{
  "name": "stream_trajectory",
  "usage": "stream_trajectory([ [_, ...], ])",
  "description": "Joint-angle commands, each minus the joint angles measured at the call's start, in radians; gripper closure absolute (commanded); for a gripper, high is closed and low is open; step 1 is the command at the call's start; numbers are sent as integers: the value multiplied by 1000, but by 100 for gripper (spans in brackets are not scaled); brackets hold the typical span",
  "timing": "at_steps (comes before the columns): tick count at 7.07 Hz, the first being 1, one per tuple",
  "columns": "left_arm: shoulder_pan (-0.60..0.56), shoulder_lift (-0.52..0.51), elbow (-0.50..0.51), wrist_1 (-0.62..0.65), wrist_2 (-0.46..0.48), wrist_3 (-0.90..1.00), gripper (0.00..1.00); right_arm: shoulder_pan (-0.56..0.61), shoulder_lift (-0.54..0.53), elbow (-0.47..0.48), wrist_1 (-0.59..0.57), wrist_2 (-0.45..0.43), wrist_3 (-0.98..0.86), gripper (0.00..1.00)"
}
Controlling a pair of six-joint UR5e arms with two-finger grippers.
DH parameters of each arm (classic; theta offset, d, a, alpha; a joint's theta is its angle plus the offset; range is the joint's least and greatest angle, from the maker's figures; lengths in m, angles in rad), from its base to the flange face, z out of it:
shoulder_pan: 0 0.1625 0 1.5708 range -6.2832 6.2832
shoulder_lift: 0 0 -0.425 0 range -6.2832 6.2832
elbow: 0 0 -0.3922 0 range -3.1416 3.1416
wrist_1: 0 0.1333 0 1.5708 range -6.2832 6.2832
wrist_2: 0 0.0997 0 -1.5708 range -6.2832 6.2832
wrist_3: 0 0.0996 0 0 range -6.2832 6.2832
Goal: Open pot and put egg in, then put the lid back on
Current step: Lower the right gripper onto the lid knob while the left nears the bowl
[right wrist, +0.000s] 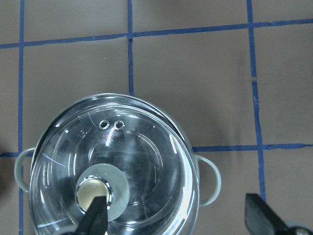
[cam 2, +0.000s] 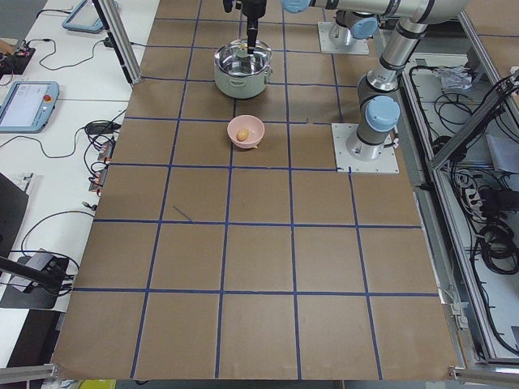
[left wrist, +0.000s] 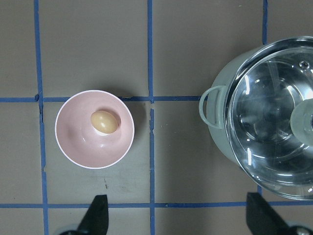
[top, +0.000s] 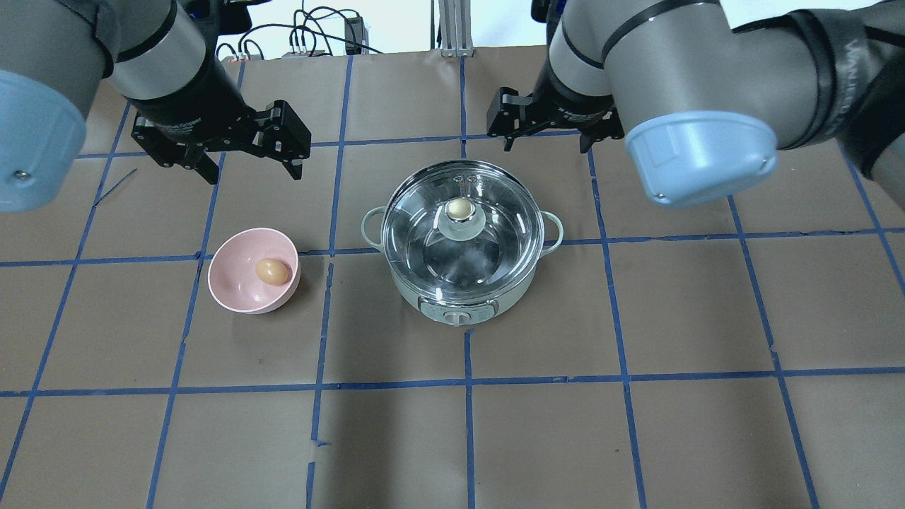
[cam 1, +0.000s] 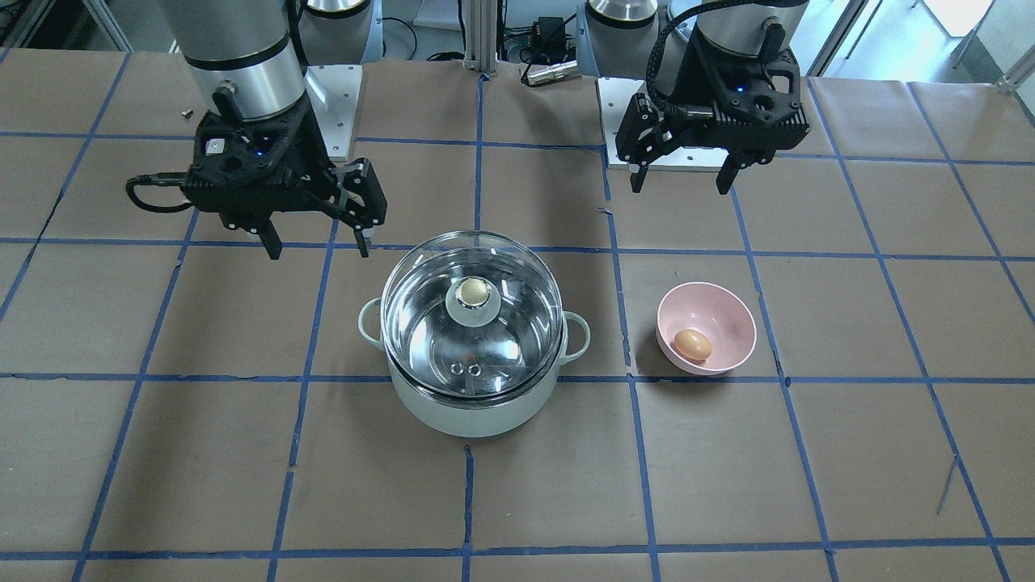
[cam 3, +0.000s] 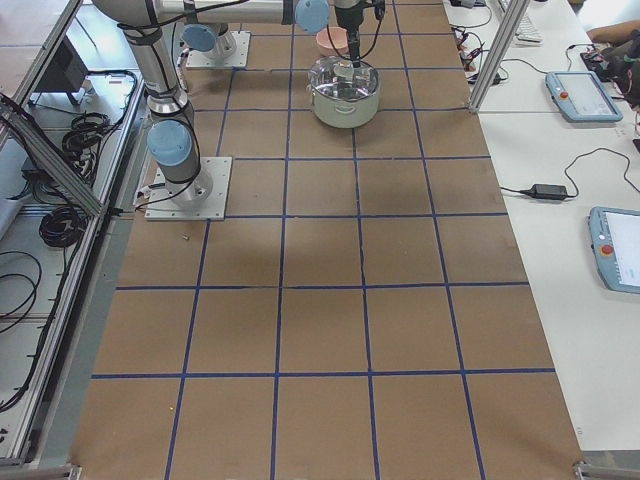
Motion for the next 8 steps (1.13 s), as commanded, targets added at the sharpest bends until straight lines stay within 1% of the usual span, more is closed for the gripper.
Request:
stream_trajectory([
  [1,-1,0,0,1,2,0,0,98,64,2,-88,-8,137,0],
  [2,-1,0,0,1,2,0,0,142,93,2,-104,-66,159,0],
  [4,8,-1,0,1,-1,0,0,160,126,4,-118,-70,176,0],
  [6,9,-2,-14,6,3,20,0,177,158,8,-156,-70,175,0],
  [7,26,-2,-15,7,0,20,0,178,161,13,-155,-65,176,0],
  [8,76,-15,-17,7,-3,20,0,177,161,26,-156,-63,176,0],
])
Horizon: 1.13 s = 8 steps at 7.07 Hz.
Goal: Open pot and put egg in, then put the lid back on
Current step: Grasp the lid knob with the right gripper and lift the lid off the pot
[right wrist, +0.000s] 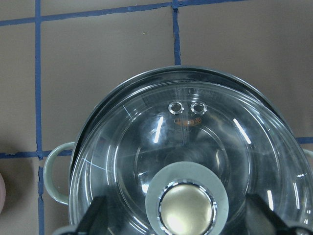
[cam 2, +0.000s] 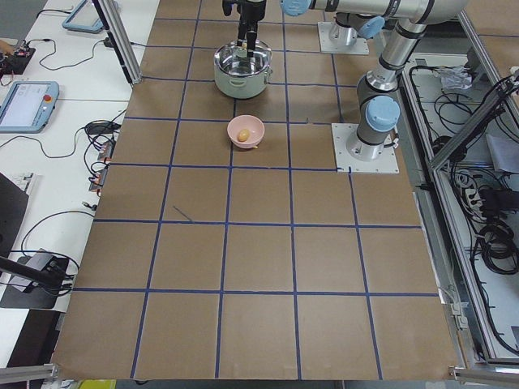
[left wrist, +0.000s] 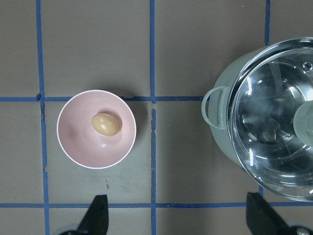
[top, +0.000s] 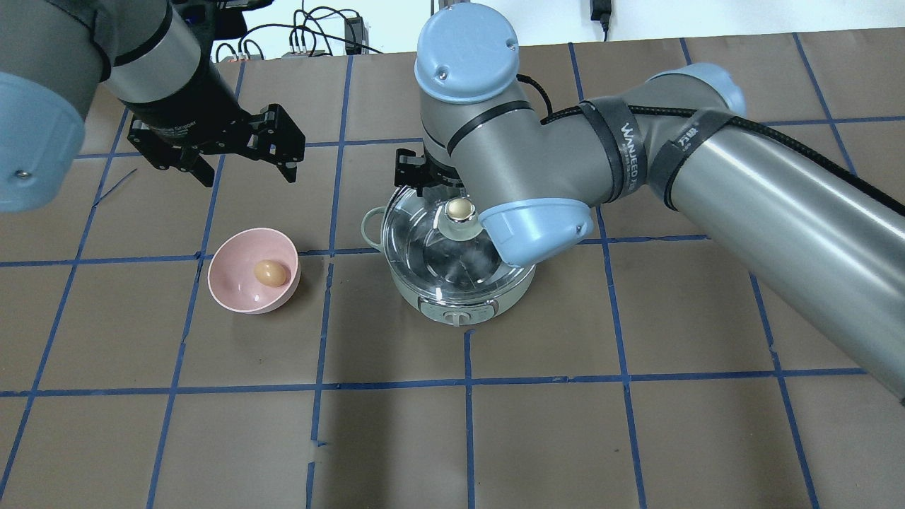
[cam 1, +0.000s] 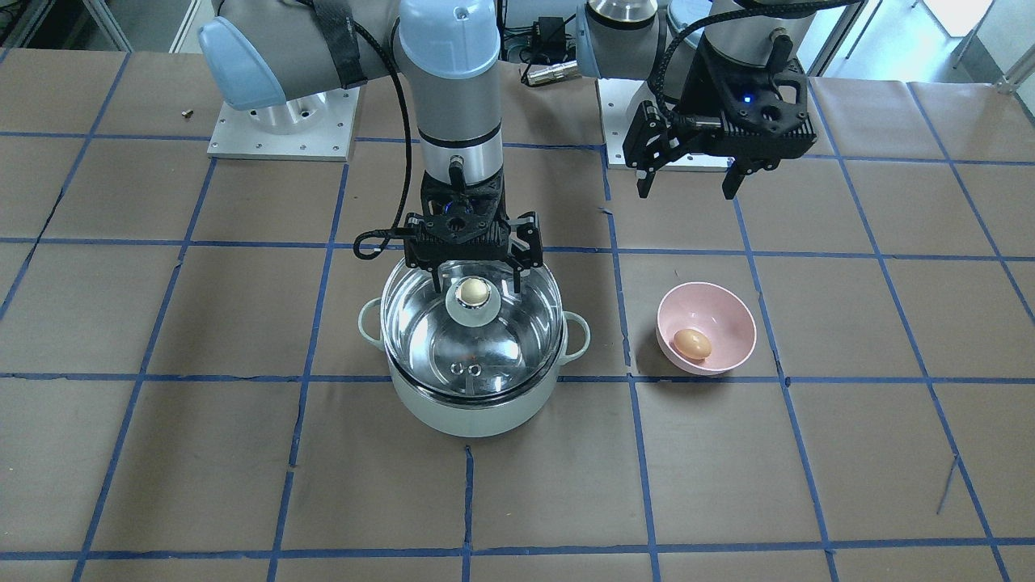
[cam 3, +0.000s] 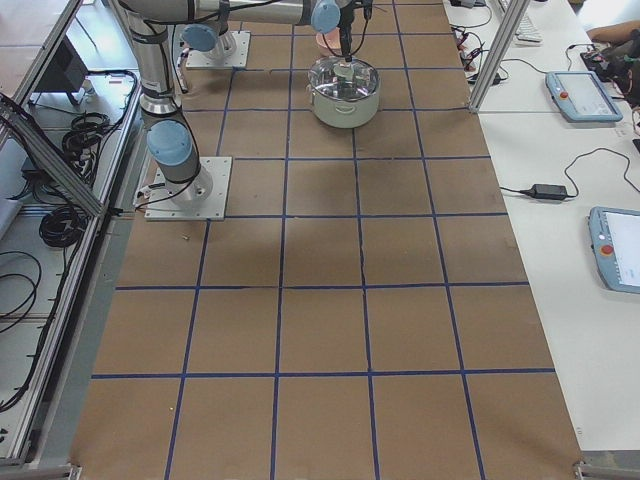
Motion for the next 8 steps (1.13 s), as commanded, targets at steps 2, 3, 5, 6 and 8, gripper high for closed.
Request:
stream_trajectory([
  [2,152,-67,-56,4,-3,72,0,2,6,32,-1,4,-3,1],
  [3,158,-106,-93,57,-3,83,0,2,6,37,-3,4,-4,3],
  [5,170,-160,-167,114,0,142,0,2,16,37,-4,7,-9,20],
  [6,186,-170,-219,184,6,167,1,2,16,37,-4,9,-15,32],
  [8,217,-215,-322,379,8,169,0,0,20,32,-9,7,-19,61],
])
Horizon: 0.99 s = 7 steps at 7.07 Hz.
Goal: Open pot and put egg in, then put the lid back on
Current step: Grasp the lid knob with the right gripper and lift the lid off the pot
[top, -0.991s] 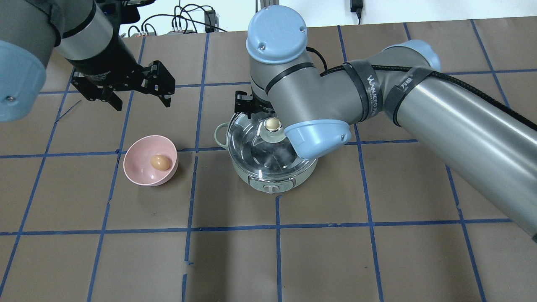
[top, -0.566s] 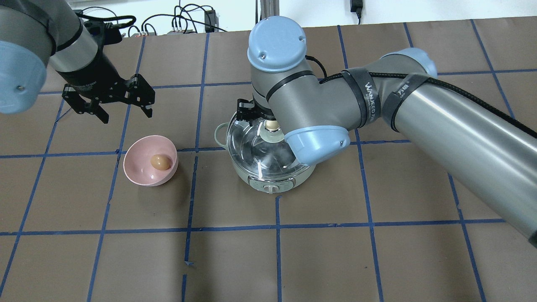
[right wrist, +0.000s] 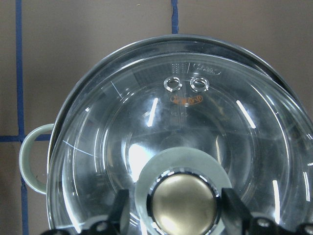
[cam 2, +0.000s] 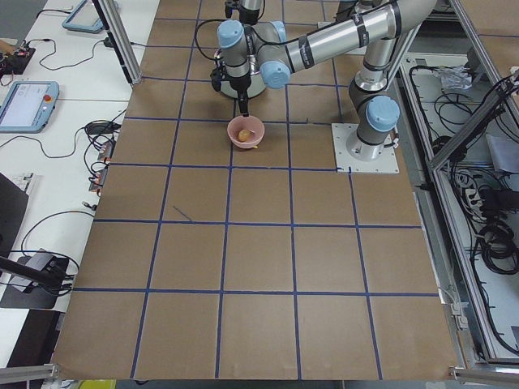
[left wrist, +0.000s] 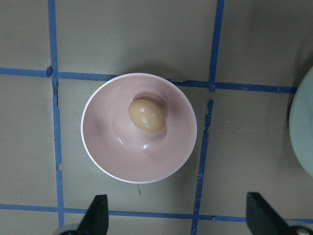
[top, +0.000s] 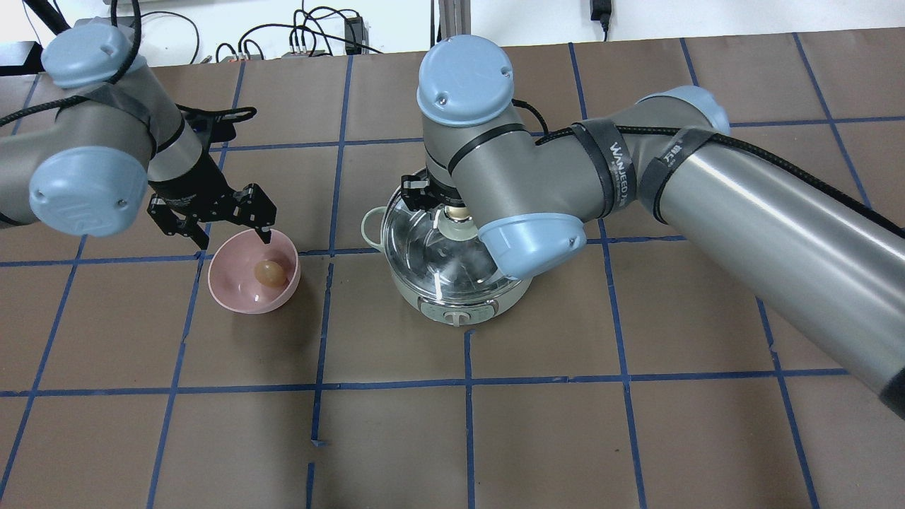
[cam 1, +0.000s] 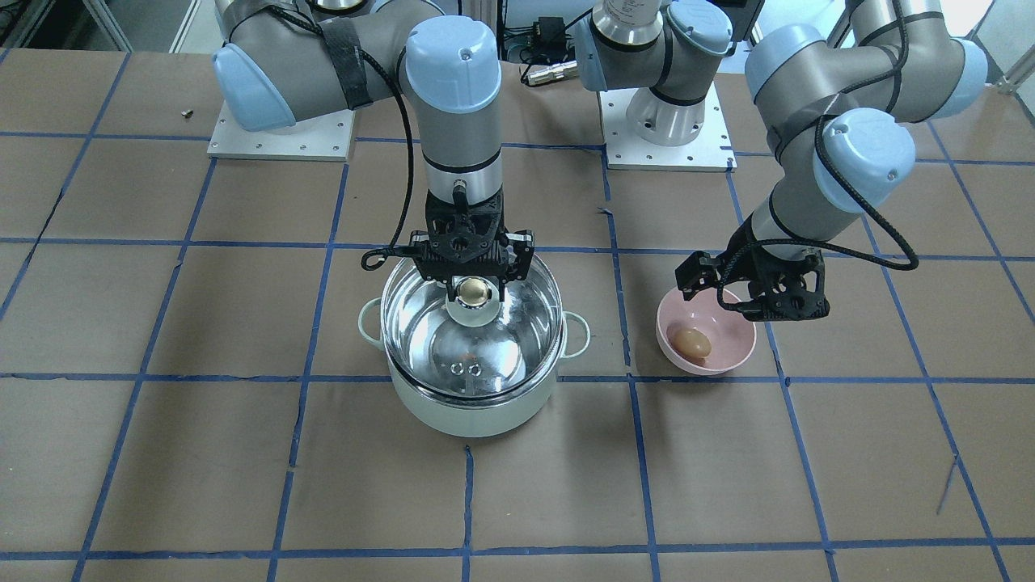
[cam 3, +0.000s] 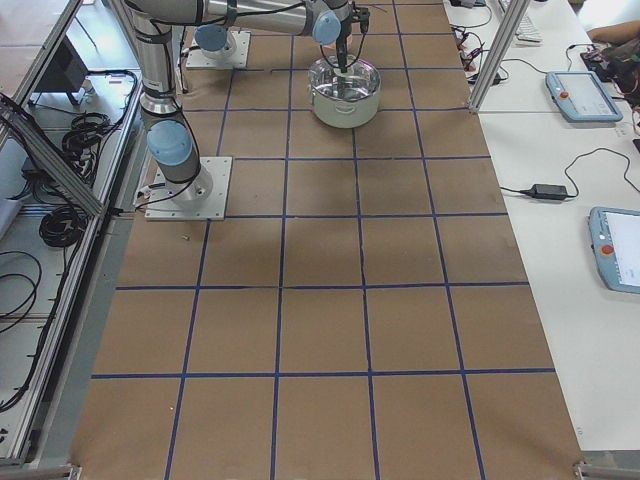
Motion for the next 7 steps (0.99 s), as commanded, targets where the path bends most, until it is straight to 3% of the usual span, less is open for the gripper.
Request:
stream_trajectory([
  [1,15,-41,-59,115,0,6,0,-6,-7,-22,0,-13,-51,64],
  [4,15,-70,-61,118,7,52,1,-70,-67,-36,42,-19,-79,67],
  [7,17,-108,-70,119,16,84,1,-336,-182,-50,208,32,-292,67],
])
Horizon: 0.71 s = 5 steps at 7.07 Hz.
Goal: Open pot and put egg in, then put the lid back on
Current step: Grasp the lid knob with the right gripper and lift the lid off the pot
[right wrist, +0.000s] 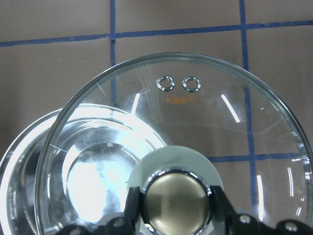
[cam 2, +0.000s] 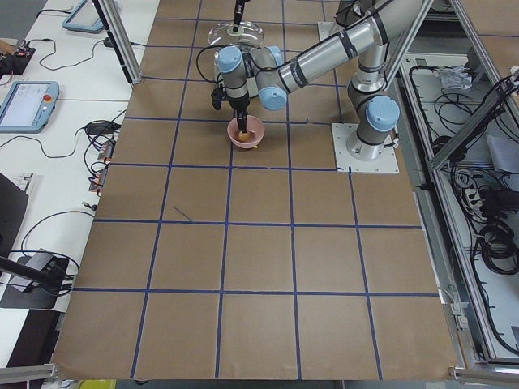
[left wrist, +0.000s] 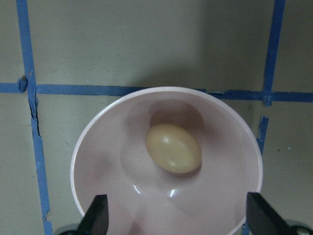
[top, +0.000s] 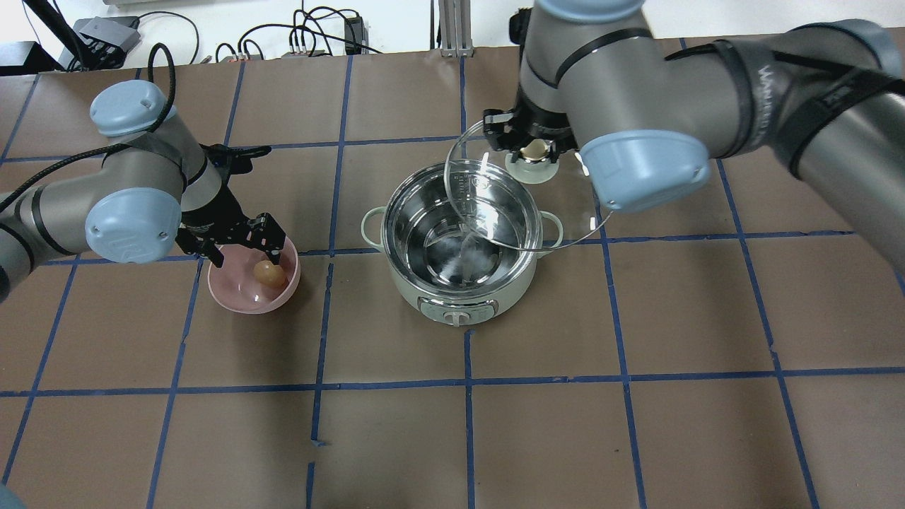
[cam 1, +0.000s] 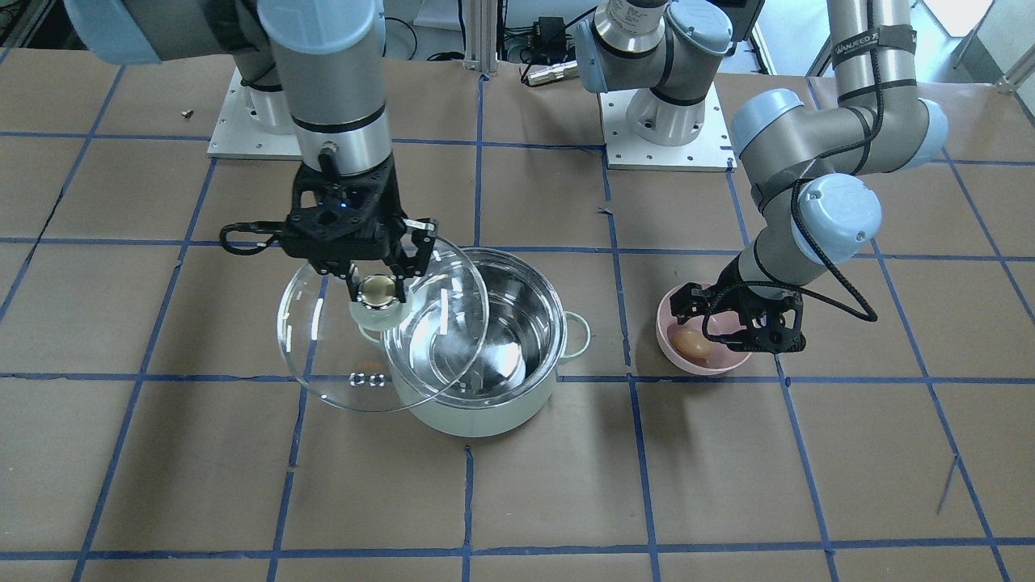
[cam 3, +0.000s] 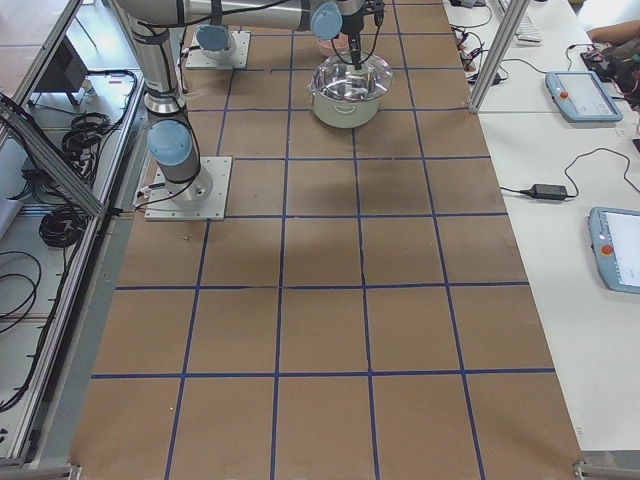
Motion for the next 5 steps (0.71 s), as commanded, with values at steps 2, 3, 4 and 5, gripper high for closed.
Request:
stream_trajectory([
  [2,0,-28,-5,2,39,72,2,-175,-111,-38,185,35,-195,67],
  [3,0,-38,-7,2,39,81,2,-191,-136,-38,206,36,-197,67],
  [4,-1,-46,-5,2,40,89,1,-197,-137,-29,236,39,-199,67],
  [5,-1,-46,-4,2,39,91,0,-198,-137,-29,239,36,-199,67],
])
